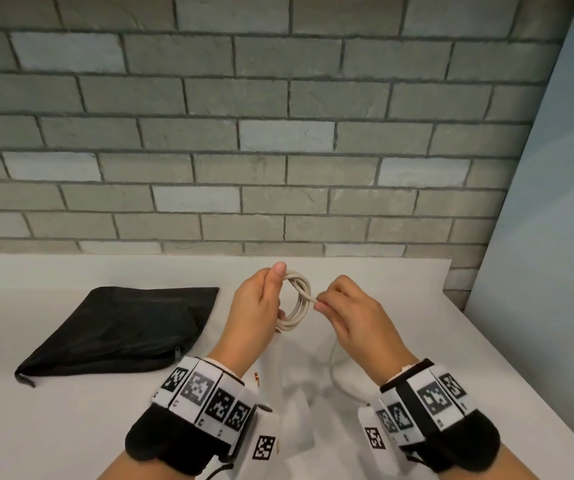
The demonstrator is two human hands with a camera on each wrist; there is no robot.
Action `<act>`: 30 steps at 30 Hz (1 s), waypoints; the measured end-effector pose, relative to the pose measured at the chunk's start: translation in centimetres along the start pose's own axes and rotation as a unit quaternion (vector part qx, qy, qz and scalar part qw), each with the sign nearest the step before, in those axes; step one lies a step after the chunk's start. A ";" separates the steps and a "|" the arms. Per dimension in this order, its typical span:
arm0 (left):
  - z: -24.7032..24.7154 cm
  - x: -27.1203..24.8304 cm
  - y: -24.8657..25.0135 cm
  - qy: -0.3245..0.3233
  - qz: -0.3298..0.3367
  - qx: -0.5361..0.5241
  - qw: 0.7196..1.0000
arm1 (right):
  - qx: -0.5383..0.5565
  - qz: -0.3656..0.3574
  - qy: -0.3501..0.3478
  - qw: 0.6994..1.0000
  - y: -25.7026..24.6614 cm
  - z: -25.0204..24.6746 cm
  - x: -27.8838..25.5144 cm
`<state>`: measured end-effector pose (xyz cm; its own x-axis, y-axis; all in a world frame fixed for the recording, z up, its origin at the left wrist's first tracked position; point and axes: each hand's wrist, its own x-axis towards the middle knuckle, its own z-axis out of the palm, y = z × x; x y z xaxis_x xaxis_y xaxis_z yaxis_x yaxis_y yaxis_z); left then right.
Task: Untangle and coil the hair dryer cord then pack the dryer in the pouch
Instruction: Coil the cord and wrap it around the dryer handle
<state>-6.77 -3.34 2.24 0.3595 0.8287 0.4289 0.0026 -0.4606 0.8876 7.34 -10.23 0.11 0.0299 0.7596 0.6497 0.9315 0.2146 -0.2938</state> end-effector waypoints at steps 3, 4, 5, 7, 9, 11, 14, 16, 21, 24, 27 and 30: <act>0.1 -0.2 0.2 -0.022 -0.027 -0.060 0.998 | 0.131 0.072 0.077 0.986 0.2 1.0 0.1; 0.2 -0.2 0.3 -0.027 -0.034 -0.075 0.996 | 0.197 0.114 0.092 0.969 0.0 1.4 0.1; 0.2 -0.2 0.3 -0.031 -0.039 -0.084 0.995 | 0.269 0.162 0.100 0.944 -0.4 1.9 0.0; 0.1 -0.1 0.2 -0.035 -0.044 -0.091 0.994 | 0.410 0.243 0.095 0.874 -1.3 2.6 -0.1; 0.1 0.0 0.1 -0.035 -0.039 -0.087 0.995 | 0.522 0.278 0.066 0.803 -2.3 2.6 0.0; 0.3 0.0 0.0 -0.033 -0.027 -0.075 0.996 | 0.597 0.285 0.037 0.749 -2.8 2.3 0.1; 0.5 0.1 -0.2 -0.019 0.003 -0.030 0.999 | 0.610 0.282 0.034 0.739 -3.2 2.2 0.3; 0.7 0.1 -0.4 -0.008 0.026 -0.003 1.000 | 0.635 0.280 0.040 0.719 -3.3 2.2 0.4; 0.9 0.0 0.1 0.016 0.017 -0.020 1.000 | 0.773 0.246 0.042 0.584 -3.8 1.0 0.9; 0.9 0.0 0.1 0.026 0.017 -0.014 0.999 | 0.758 0.237 0.009 0.608 -3.3 0.5 1.1; 0.8 -0.1 -0.3 0.039 0.043 0.017 0.998 | 0.606 0.223 -0.032 0.763 -2.9 0.2 0.5; 0.9 -0.1 -0.3 0.027 0.041 0.022 0.999 | 0.487 0.218 -0.056 0.844 -1.7 0.4 0.0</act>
<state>-5.95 -3.62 1.79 0.3103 0.8028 0.5092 0.0166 -0.5402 0.8414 5.59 -10.34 0.38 0.2078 0.9382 0.2769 0.1001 0.2612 -0.9601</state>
